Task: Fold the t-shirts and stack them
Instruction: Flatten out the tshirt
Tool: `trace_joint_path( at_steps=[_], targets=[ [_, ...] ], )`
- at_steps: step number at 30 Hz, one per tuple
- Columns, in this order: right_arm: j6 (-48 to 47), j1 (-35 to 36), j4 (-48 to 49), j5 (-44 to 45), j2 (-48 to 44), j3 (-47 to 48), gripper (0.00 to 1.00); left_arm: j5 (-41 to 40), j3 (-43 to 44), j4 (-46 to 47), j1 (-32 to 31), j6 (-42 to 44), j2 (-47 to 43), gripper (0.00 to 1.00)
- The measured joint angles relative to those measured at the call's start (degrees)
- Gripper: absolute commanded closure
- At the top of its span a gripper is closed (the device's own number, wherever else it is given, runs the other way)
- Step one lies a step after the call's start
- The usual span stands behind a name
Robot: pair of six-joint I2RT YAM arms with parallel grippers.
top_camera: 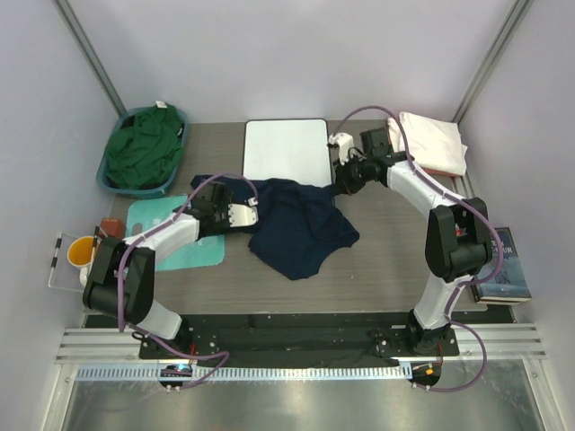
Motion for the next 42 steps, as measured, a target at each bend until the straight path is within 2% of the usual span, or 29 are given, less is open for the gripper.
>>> trace_joint_path(
  at_steps=[3,7,12,16,19,20,22,23,31,35,39,42],
  targets=[
    [-8.5,-0.2,-1.6,5.7,0.0,6.7,0.99,1.5,-1.6,-2.4,-0.3,-0.8,-1.4,0.18],
    [-14.7,-0.4,-2.4,9.0,0.0,10.8,0.99,2.6,-1.7,-2.8,-1.2,-3.0,-1.9,0.19],
    [-17.5,-0.3,-3.3,10.2,0.0,11.7,0.99,-0.1,-5.2,4.5,-2.2,-6.9,1.1,0.21],
    [-18.7,-0.3,-4.3,10.8,0.0,12.8,0.99,-3.9,-4.6,10.3,-2.5,-10.0,3.8,0.25],
    [-19.3,-0.2,-4.2,11.2,0.0,13.7,0.99,-4.9,-4.6,13.3,-2.5,-12.3,5.1,0.58],
    [-19.4,-0.2,-4.2,11.2,0.0,13.9,0.99,-5.0,-4.6,13.9,-2.5,-12.7,5.8,0.79],
    [-19.5,-0.2,-4.3,11.2,0.0,13.9,0.99,-5.9,-4.6,14.8,-2.5,-13.9,7.5,0.96],
    [-19.6,-0.2,-4.3,11.3,0.0,13.9,0.99,-6.0,-4.6,15.0,-2.6,-14.1,8.1,1.00],
    [-21.9,-0.2,-4.3,12.7,0.0,14.0,0.99,-6.9,-4.1,11.2,-2.6,-14.1,6.9,1.00],
    [-25.4,-0.2,-4.6,15.8,0.0,15.2,0.99,-6.1,-1.9,3.9,-2.5,-12.8,1.0,1.00],
    [-31.2,-0.2,-2.9,21.6,0.0,17.4,0.99,-2.9,5.4,-4.4,-1.5,-9.9,-7.2,1.00],
    [-35.0,-0.3,-0.2,26.6,0.2,20.1,0.99,-1.1,10.3,-6.8,-0.6,-7.4,-12.2,1.00]
  ],
)
